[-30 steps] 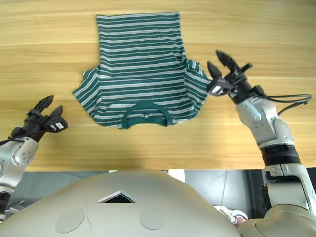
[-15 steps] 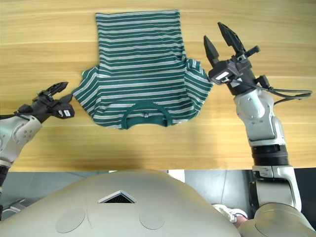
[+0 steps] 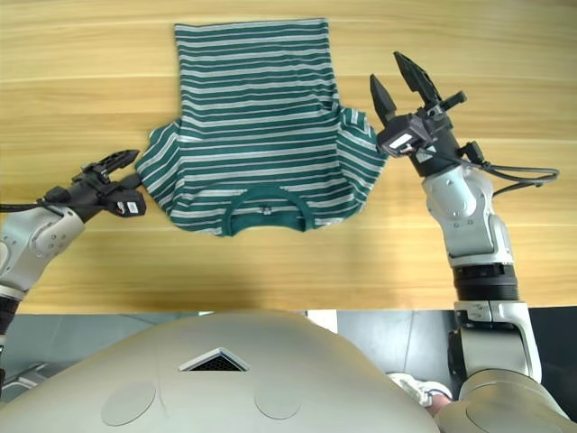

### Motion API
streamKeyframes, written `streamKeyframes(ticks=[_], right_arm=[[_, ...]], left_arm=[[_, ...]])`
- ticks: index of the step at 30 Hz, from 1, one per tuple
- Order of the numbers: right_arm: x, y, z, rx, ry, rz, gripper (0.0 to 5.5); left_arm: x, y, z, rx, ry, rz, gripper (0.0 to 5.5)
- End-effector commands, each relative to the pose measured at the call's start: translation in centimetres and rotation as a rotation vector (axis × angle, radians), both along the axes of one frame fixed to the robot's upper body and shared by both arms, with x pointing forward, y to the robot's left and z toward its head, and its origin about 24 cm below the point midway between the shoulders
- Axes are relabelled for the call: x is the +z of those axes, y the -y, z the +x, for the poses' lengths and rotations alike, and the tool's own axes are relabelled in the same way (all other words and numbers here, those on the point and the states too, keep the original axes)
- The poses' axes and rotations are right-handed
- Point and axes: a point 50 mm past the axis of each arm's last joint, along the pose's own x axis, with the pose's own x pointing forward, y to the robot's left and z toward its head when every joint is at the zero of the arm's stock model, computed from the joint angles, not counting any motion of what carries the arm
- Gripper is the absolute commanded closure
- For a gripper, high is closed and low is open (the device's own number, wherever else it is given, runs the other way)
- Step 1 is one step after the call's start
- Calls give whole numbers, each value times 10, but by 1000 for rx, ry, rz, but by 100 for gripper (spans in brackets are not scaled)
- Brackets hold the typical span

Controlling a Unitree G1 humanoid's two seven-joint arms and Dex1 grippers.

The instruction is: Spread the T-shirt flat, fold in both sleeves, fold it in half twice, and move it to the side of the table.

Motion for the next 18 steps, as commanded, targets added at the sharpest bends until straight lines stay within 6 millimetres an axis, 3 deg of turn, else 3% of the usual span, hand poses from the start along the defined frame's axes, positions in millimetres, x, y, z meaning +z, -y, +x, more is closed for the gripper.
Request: streamKeyframes(ticks=[1,3,18], right_arm=[[1,-2,3,15,5,-10,364],[1,-3,2,15,5,-7,364],[-4,-5,1,13,-8,3,364]], left_arm=[[-19,-7,-15,18,-131,61,305],[-19,-9,-12,24,-123,67,305],[-28,-5,-19,-16,-186,63,541]])
